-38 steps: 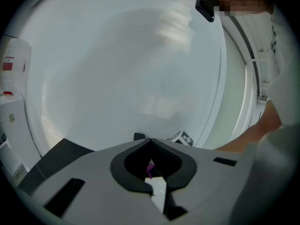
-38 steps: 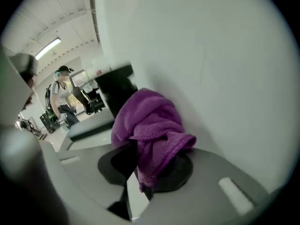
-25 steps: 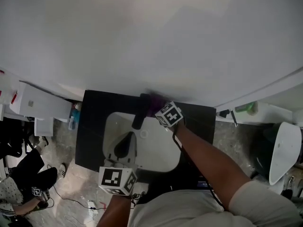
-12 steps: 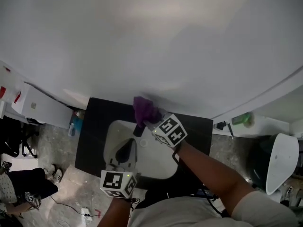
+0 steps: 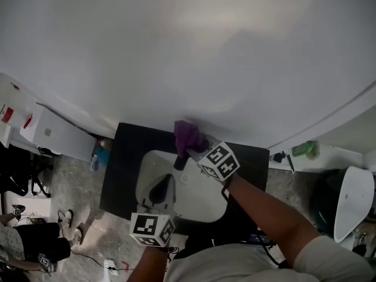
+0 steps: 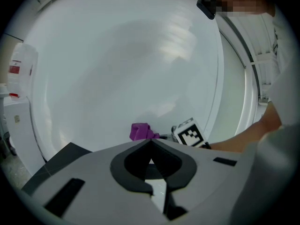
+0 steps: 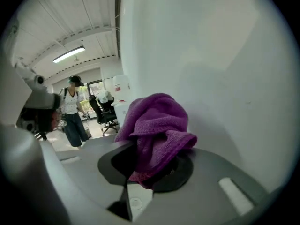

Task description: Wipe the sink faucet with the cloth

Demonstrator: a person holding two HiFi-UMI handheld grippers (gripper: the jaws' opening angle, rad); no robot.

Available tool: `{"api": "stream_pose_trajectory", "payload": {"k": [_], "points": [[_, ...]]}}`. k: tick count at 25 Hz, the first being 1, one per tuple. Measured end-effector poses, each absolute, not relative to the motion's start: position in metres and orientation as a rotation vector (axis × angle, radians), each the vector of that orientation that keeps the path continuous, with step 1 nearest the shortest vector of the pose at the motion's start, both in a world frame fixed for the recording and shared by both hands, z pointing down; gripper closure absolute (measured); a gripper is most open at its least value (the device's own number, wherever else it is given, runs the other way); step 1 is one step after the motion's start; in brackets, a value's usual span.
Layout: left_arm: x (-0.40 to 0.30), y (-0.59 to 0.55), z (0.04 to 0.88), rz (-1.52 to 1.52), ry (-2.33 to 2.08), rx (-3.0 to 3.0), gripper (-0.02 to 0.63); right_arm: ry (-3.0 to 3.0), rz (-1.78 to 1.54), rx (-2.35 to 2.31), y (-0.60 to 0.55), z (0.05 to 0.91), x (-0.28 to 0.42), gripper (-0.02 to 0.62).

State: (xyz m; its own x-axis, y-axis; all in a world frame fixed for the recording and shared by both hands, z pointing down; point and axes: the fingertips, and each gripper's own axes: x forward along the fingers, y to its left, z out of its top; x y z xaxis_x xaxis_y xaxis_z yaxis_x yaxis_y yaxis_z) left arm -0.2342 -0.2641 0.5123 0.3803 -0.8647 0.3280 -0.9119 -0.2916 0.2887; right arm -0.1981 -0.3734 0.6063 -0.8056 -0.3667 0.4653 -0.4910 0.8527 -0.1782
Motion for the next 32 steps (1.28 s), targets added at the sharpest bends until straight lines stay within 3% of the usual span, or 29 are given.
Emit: {"api": "stream_pose_trajectory", "payload": {"k": [5,11,23,27,32], "points": [[-0.239,-0.271,0.516,0.141,-1.526,2.221,0.598,-2.603,0.525,0.415,-0.288,0.633,-0.205,0.528],[-0.241,-0.276,0.518,0.144,-1.513,2.222,0.598,-2.509,0.526,0.758,-0.371,0.643,-0.147,0.528],[-0.228,-0.278,0.523,0.225,-1.468,2.249,0.598,-2.188,0.605,0.647,-0.400,0.797,-0.147,0.526],[-0.224,-0.273,0.512,0.222,-1.487,2.245,0.598,-2.237,0.589,0.647,-0.384,0.770,-0.136,0.526],[-0.200,-0.258,0.500,0.208,-1.491,2.251,0.598,-2.463,0.539,0.680,-0.329,0.650,-0.106,0.525]]}}
